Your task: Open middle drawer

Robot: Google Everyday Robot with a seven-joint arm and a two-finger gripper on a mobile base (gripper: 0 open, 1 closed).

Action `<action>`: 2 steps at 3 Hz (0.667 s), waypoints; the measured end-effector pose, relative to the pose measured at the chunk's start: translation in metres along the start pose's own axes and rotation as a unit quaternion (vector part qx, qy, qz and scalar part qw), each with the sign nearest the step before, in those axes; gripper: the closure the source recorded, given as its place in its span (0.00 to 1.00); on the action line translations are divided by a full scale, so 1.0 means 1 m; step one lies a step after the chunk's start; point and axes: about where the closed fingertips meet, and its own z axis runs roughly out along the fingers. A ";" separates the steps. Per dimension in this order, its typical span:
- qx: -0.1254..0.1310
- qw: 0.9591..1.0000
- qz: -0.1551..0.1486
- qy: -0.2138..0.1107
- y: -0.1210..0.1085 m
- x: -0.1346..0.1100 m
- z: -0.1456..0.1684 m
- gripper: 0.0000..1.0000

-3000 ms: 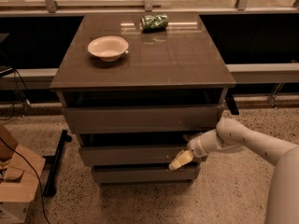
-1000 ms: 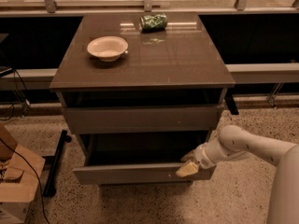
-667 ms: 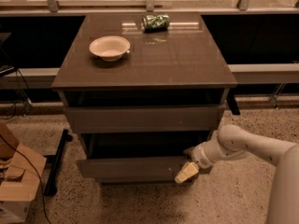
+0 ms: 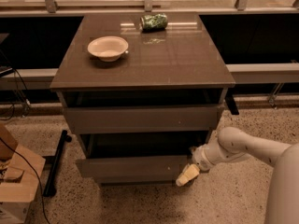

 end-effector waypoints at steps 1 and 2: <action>0.000 1.000 0.000 0.000 0.001 -0.002 -0.003 0.16; 0.000 1.000 0.000 0.000 0.002 -0.005 -0.007 0.46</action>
Offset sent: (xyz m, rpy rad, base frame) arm -0.0547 -0.0116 -0.0454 -0.1228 0.1953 0.0873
